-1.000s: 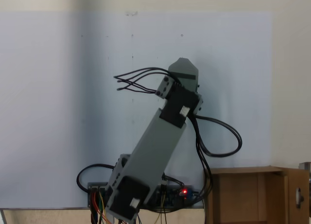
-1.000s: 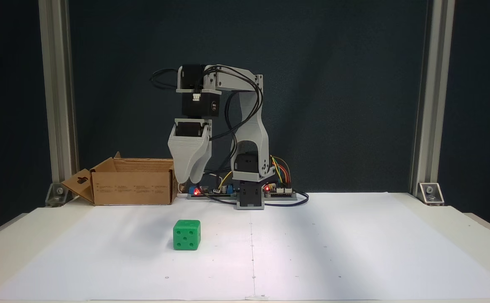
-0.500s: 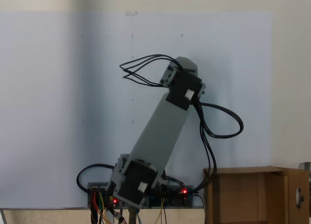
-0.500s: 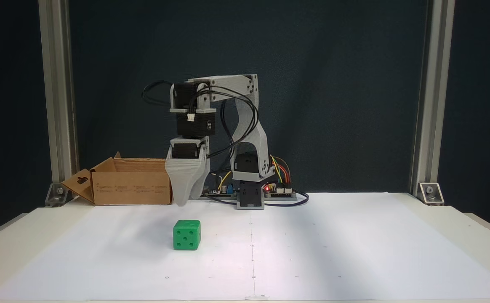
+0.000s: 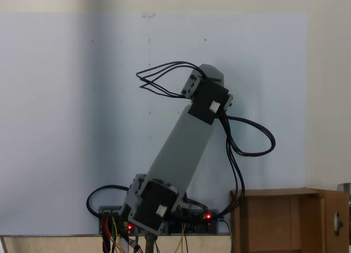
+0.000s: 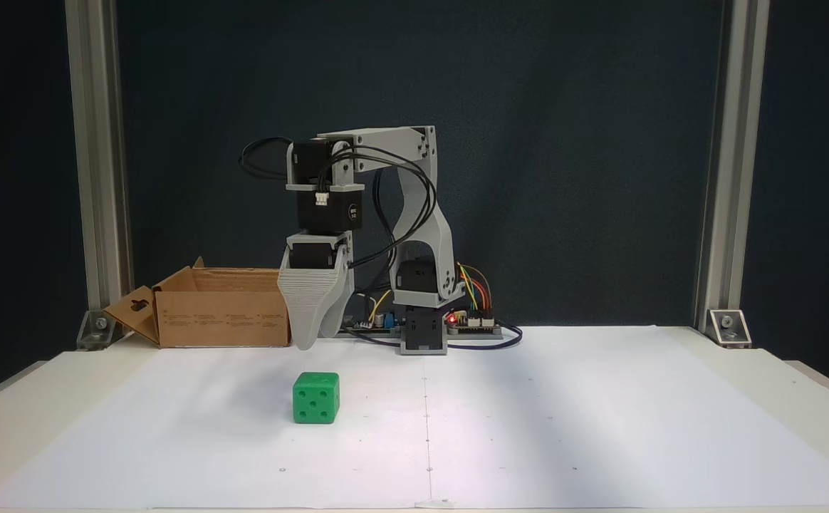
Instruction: Grasp a green dice and put it in the bin.
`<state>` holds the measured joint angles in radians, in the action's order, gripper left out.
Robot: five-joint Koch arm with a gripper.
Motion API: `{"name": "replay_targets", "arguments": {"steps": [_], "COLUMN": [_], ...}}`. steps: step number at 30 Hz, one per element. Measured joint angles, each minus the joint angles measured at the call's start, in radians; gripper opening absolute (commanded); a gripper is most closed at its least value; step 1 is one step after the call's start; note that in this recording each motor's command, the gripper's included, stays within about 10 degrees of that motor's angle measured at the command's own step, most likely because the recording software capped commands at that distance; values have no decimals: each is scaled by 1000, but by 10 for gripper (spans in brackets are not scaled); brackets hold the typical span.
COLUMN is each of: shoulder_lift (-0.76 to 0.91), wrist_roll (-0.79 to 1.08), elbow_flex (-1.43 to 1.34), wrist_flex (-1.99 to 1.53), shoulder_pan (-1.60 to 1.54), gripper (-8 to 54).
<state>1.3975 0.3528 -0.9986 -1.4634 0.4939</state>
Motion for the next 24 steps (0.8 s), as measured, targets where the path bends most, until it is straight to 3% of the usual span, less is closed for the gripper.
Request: {"name": "replay_targets", "arguments": {"steps": [24], "shoulder_lift": [-32], "wrist_roll": [0], "elbow_flex": [-114], "wrist_flex": [201], "shoulder_pan": [-5], "gripper": [439]}}
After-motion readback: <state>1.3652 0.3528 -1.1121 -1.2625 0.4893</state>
